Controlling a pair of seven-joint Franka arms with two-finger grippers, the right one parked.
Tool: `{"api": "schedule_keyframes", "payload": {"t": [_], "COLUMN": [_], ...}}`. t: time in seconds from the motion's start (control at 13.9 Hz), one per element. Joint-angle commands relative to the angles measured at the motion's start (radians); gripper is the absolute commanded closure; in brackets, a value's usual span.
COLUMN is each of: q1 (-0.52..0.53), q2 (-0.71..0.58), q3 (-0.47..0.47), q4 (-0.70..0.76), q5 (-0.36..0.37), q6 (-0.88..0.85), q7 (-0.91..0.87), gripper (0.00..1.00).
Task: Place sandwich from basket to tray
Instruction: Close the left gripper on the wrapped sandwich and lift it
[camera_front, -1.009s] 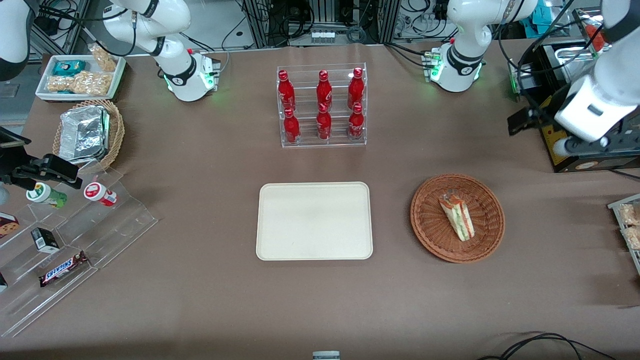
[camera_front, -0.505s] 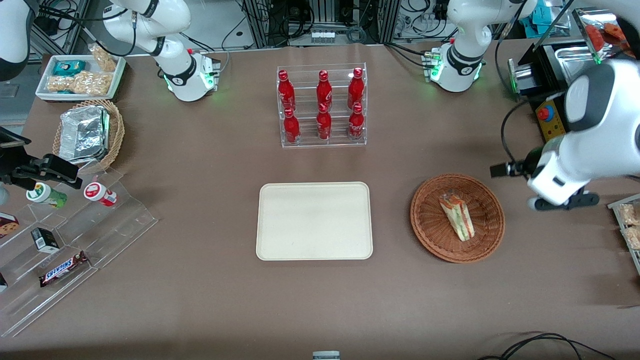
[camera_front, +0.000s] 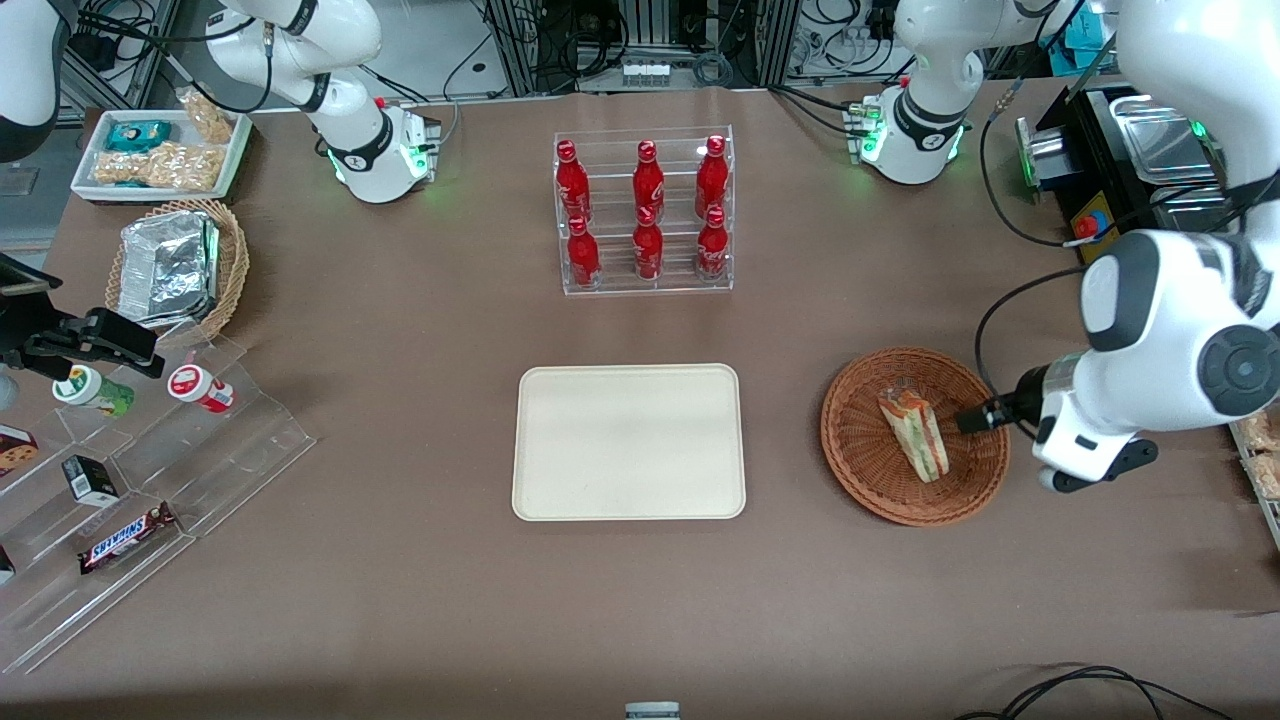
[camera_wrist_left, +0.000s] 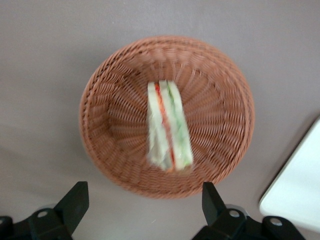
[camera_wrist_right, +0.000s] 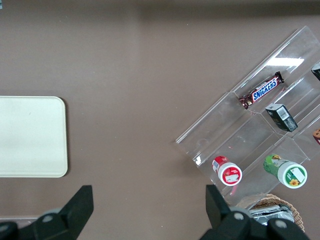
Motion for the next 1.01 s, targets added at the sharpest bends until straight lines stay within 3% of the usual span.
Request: {"api": "schedule_keyframes", "payload": {"t": [0.0, 0.14, 0.72, 0.94], "q1": [-0.016, -0.019, -0.021, -0.021], "q2": [0.02, 0.056, 0.134, 0.14], "q3": [-0.004, -0.004, -0.007, -0.008], "q4": [-0.057, -0.086, -0.124, -0.231], "q5": [-0.011, -0.011, 0.004, 0.004], "q6": [0.132, 0.223, 0.256, 0.365], "q7": [-0.064, -0.082, -0.115, -0.115], "gripper": [0.0, 0.0, 0.0, 0.0]}}
